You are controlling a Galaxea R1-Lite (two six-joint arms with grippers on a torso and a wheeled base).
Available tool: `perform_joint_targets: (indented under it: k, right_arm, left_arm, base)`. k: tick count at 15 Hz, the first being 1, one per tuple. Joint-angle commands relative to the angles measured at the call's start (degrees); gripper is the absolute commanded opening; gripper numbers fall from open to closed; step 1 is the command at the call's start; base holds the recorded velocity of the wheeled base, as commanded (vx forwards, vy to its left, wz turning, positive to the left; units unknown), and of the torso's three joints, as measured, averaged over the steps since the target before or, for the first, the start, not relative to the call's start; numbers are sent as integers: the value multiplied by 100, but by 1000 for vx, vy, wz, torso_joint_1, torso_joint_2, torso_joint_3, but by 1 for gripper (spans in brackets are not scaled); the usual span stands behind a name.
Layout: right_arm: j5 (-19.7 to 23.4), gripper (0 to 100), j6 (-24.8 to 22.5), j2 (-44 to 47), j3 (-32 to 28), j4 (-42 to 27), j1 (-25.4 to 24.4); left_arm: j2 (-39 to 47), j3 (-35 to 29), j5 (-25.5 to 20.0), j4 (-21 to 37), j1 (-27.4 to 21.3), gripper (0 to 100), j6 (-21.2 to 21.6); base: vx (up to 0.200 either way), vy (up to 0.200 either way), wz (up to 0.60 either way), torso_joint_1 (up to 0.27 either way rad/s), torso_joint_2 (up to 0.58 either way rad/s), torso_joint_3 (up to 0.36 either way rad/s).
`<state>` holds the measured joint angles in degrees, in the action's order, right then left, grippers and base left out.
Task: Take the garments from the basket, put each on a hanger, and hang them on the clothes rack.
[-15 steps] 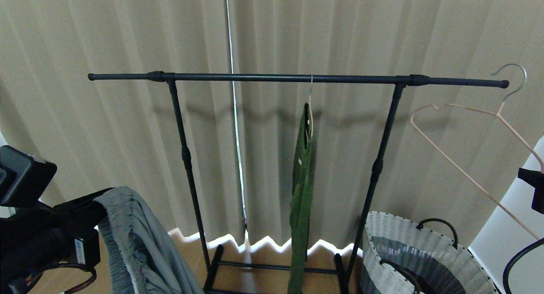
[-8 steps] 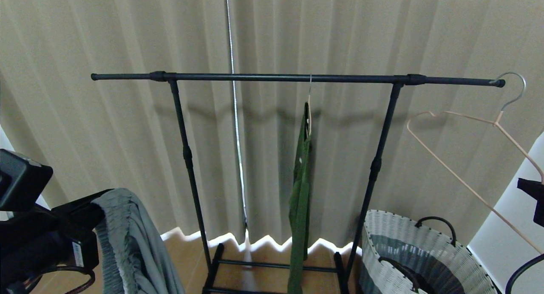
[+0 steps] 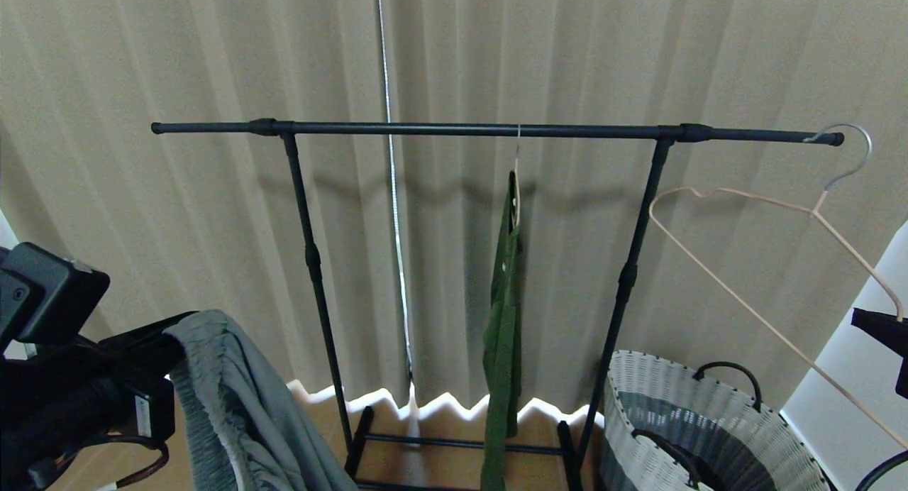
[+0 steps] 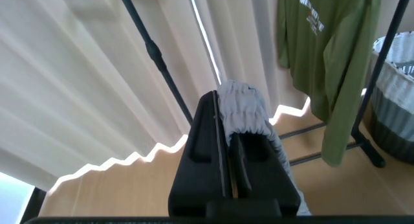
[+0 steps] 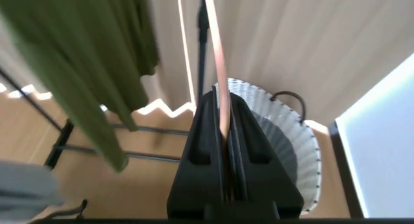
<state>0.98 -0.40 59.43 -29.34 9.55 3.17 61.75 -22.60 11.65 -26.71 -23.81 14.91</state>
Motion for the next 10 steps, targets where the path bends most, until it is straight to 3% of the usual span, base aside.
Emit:
perform_joint_targets:
  k: [1,6,10]
  right_arm:
    - [52,0,-4,-10,51,-5,-159]
    - [228,0,23,16,60,30,-352]
    - [272,0,23,25,69,39,-387]
  left_arm:
    - [198,-130,4,-1,25,0,3]
    - [162,-148,12,-1,104,0,12]
    - [250,-174,12,-1,104,0,91]
  base:
    - [0,0,0,0,0,0]
    - [0,0,0,0,0,0]
    - [0,200,0,-5,1,4]
